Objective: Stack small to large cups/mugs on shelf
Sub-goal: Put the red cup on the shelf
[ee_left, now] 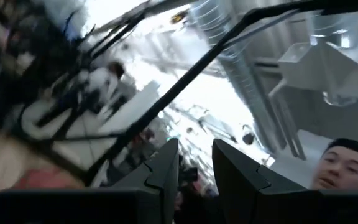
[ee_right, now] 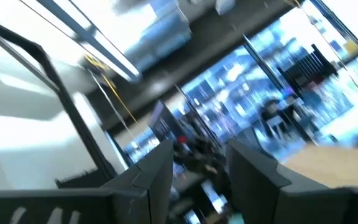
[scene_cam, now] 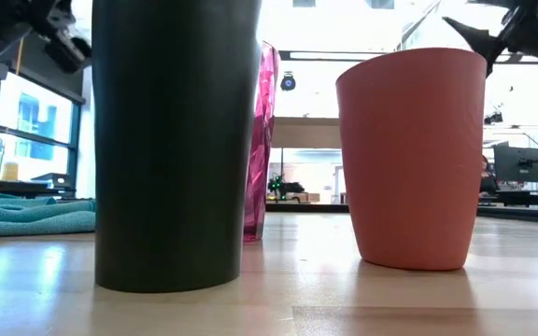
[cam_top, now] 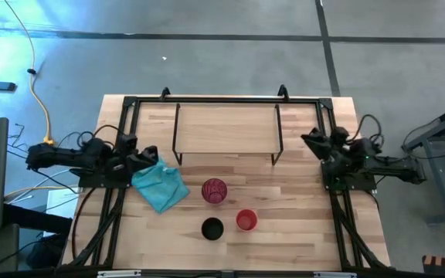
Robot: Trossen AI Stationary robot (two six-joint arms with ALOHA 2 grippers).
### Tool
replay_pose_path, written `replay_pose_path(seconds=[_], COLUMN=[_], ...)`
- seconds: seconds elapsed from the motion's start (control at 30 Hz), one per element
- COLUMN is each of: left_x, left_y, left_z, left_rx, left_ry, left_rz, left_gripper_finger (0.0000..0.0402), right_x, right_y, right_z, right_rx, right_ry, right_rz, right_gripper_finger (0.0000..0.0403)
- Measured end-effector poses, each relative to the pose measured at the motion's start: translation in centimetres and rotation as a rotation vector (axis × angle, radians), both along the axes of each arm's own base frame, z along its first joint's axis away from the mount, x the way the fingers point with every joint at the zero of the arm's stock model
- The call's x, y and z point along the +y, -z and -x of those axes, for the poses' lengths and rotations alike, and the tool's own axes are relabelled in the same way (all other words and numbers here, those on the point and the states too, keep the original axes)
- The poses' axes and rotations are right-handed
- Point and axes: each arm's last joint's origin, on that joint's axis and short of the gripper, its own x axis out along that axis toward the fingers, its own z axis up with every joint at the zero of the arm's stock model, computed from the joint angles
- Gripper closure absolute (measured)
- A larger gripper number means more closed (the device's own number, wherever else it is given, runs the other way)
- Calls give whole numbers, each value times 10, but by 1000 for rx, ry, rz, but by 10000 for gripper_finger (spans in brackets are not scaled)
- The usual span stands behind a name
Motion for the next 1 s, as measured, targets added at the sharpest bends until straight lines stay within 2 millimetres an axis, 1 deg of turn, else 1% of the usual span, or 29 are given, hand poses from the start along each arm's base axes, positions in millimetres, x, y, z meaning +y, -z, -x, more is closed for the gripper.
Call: replay_pose_path(seconds=[0.1,0.2,0.33,0.5,0.57,0.73,0.8,0.87,0.9,0.97,1.0], left_x=[1,1,1,3,3,3,3,2,1,-2,-5], left_y=[-5,-5,2,20,25,26,26,23,17,2,-9], left_z=[0,-1,-6,-15,-17,-18,-18,-18,-19,-22,-24], left_rx=[-68,-75,6,217,275,290,296,303,301,285,266], left_ry=[-53,-92,-99,-97,-87,-74,-55,-10,19,69,84], left_rz=[-39,-106,-123,-39,-14,-7,38,110,126,114,76], left_gripper_finger=[314,314,314,312,303,271,261,256,254,253,252], right_x=[0,1,1,1,1,1,1,0,0,0,0], right_y=[-10,-17,-17,-11,-10,-10,-9,-7,-6,-4,-3], right_z=[5,8,6,3,2,2,2,1,0,-1,-1], right_rx=[-70,-80,-33,33,45,46,57,73,82,104,114], right_ry=[19,26,30,24,22,23,22,14,10,3,1], right_rz=[37,82,97,72,70,69,69,53,45,31,27], right_gripper_finger=[261,261,261,261,261,261,261,261,261,261,261])
